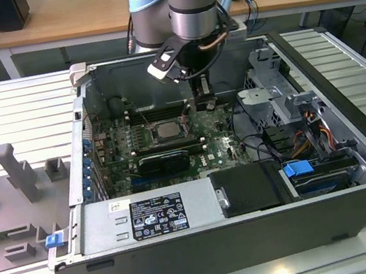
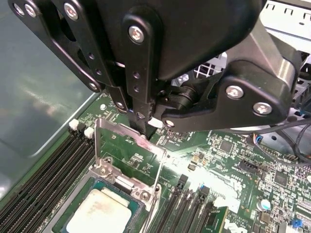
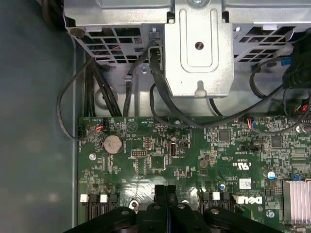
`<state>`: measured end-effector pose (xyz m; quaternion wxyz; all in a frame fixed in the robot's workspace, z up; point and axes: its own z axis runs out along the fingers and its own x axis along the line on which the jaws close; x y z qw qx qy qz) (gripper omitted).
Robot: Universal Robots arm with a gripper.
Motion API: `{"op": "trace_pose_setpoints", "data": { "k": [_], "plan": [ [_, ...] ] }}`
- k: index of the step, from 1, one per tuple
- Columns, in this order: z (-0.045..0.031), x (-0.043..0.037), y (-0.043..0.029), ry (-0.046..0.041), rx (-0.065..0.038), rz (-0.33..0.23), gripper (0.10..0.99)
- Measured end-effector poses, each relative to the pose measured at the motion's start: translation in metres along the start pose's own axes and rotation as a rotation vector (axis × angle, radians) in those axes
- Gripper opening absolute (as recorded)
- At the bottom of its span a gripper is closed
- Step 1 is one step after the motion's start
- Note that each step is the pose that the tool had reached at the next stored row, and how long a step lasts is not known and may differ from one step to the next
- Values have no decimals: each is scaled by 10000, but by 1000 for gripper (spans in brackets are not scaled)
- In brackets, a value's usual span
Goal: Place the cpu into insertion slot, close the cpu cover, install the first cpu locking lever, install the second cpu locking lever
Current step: 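Close the cpu cover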
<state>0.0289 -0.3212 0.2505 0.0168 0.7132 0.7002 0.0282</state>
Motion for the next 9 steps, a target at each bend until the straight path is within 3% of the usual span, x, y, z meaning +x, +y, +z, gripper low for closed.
{"op": "trace_pose_setpoints", "data": {
  "k": [9],
  "plan": [
    [-2, 0, -27, 0, 0, 0, 106]
  ]
}}
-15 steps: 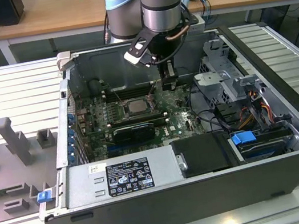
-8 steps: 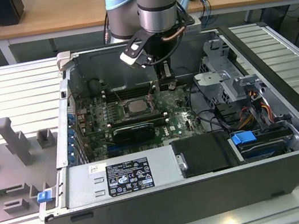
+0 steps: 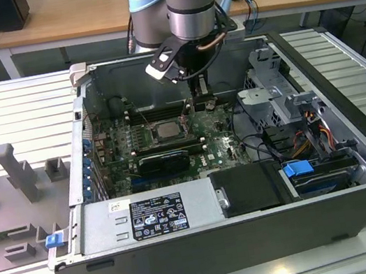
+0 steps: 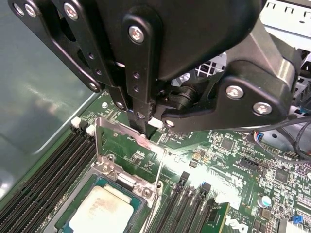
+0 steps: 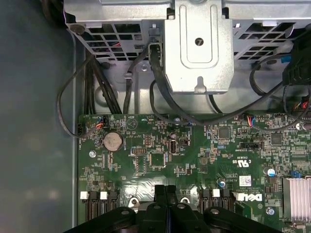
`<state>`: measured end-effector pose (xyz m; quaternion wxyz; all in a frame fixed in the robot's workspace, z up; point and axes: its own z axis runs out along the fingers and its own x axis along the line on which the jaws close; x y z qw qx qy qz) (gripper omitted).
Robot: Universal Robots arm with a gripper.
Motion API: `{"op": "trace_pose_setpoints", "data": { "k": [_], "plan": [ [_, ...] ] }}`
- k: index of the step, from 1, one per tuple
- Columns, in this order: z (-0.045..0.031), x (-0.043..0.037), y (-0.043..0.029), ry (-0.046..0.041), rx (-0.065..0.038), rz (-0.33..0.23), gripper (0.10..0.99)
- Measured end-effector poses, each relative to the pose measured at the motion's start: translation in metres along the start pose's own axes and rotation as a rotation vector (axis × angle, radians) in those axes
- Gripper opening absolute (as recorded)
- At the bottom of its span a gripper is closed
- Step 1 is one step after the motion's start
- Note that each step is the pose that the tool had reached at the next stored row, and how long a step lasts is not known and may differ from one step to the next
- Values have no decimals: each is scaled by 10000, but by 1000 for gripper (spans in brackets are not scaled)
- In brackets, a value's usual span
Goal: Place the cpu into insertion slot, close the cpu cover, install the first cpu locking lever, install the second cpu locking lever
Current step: 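Close the cpu cover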
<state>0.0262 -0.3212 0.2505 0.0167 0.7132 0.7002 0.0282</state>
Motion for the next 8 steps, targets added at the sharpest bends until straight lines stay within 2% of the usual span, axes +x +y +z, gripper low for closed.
{"op": "trace_pose_setpoints", "data": {
  "k": [8],
  "plan": [
    [-4, -1, -59, 0, 0, 0, 106]
  ]
}}
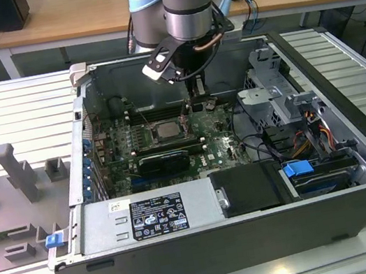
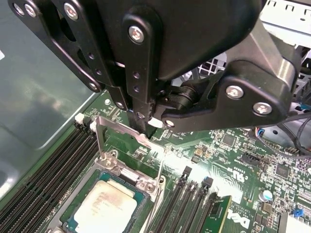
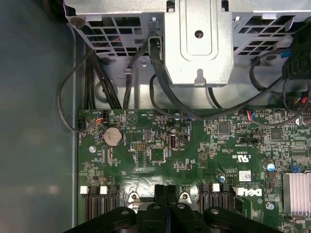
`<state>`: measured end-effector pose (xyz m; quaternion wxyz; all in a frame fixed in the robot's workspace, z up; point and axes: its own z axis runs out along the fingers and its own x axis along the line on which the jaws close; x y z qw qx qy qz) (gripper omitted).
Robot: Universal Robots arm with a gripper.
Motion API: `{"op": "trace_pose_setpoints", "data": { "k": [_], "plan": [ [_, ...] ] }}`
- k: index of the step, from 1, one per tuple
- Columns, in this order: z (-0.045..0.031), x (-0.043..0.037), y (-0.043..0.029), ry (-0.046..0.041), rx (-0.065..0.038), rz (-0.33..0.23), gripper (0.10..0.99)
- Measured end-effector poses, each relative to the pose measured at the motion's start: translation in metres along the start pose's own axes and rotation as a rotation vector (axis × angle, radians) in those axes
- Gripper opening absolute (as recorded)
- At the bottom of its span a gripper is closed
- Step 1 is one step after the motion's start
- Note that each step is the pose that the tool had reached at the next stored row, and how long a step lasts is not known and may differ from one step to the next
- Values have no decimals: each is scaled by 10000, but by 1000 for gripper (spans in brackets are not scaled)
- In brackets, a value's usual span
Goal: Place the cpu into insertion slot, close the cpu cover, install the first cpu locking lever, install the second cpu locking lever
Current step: 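Close the cpu cover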
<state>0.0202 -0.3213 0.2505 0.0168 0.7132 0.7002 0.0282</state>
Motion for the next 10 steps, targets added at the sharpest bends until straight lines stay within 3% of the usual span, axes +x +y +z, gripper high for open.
{"op": "trace_pose_setpoints", "data": {
  "k": [10],
  "plan": [
    [-4, -1, -64, 0, 0, 0, 106]
  ]
}}
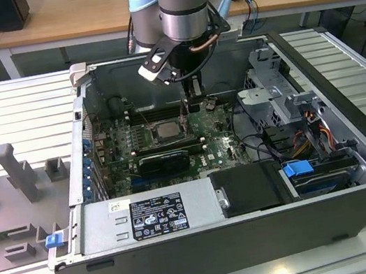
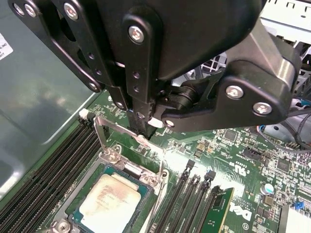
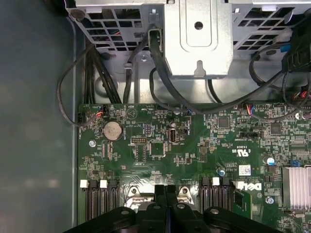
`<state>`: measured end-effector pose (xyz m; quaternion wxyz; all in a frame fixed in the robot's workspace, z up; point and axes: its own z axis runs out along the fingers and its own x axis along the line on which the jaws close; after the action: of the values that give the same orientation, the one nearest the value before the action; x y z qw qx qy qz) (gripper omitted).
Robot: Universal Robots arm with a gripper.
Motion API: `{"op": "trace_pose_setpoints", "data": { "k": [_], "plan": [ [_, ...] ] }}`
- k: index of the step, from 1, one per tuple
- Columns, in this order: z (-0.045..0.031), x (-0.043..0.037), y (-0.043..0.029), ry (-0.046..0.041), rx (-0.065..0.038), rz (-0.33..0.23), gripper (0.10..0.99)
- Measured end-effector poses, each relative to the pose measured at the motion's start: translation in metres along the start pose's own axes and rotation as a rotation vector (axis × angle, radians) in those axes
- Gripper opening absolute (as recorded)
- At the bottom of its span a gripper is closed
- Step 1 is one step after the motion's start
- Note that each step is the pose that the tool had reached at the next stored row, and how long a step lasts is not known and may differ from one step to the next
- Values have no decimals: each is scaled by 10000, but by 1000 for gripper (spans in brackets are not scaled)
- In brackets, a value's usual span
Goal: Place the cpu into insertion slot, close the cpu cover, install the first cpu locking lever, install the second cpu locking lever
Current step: 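Close the cpu cover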
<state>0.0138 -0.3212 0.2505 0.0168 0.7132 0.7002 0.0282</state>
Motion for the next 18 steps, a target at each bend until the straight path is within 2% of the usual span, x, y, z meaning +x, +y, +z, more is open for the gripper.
{"op": "trace_pose_setpoints", "data": {
  "k": [18],
  "plan": [
    [7, -2, -114, 1, 0, 0, 106]
  ]
}}
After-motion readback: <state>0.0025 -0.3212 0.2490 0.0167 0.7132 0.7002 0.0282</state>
